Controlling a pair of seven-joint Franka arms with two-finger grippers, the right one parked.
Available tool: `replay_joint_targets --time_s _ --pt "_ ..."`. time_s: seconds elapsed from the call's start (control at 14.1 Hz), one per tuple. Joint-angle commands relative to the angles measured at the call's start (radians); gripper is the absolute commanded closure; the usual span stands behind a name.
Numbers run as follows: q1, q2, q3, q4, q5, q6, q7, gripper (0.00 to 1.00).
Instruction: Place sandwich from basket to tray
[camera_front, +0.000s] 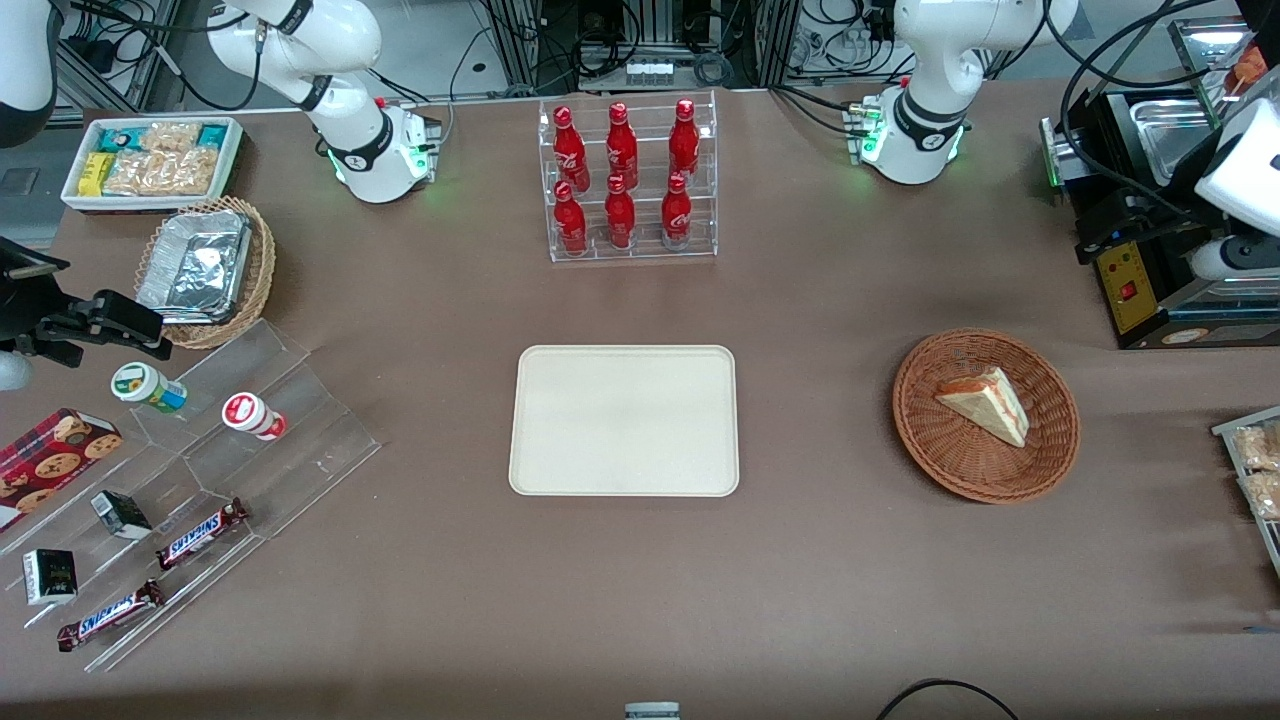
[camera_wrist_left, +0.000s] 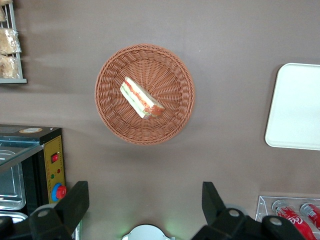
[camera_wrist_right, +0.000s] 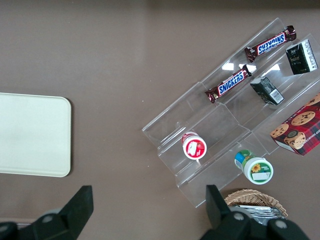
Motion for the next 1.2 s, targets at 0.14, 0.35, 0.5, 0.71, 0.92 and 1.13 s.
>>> replay_joint_targets --time_s 0.14,0.35,0.5,0.71,0.92,1.13 --pt "0.016 0.081 0.013 -0.046 -0.01 0.023 -0.139 0.0" --pt "0.045 0.156 0.016 -0.066 -0.005 0.058 -0.178 0.0" --pt "0.054 0.166 0.024 -0.131 -0.001 0.125 -0.203 0.0" --pt "0.065 0.166 0.026 -0.248 -0.013 0.265 -0.293 0.0" --pt "0.064 0.152 0.024 -0.461 -0.021 0.496 -0.405 0.0" --pt "0.068 0.158 0.027 -0.595 -0.019 0.666 -0.45 0.0"
